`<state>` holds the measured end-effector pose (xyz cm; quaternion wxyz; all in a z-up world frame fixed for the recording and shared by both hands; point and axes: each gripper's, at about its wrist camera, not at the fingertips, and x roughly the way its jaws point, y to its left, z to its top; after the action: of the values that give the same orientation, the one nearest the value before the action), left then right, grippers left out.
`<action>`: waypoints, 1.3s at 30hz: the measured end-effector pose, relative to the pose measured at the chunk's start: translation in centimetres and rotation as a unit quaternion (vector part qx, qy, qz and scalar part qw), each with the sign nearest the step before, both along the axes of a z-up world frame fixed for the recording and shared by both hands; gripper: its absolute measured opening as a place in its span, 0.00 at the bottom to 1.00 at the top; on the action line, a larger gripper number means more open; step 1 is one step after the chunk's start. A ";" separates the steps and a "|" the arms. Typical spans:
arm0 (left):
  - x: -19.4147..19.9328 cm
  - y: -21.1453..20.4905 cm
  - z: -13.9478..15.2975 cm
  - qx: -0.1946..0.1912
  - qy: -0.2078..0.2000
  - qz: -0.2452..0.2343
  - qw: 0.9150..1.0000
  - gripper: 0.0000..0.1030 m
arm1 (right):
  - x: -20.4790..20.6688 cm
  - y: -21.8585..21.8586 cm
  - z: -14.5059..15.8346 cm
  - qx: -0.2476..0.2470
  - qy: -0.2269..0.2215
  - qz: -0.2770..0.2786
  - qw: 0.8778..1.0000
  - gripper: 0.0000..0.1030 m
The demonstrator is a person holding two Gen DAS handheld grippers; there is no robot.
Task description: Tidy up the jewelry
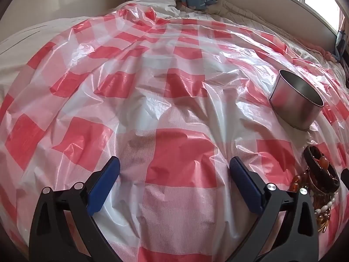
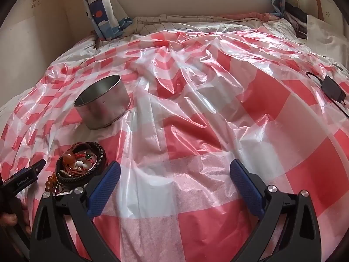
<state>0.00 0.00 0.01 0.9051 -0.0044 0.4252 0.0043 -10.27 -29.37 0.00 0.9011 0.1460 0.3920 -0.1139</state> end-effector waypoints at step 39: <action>0.4 -0.1 -0.1 0.024 0.000 0.002 1.000 0.94 | 1.1 0.5 -0.1 -0.023 0.032 -0.006 0.999 0.94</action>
<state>0.38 -0.09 -0.07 0.9049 0.0167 0.4250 0.0161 -9.21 -28.85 -0.11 0.8907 0.1235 0.4167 -0.1333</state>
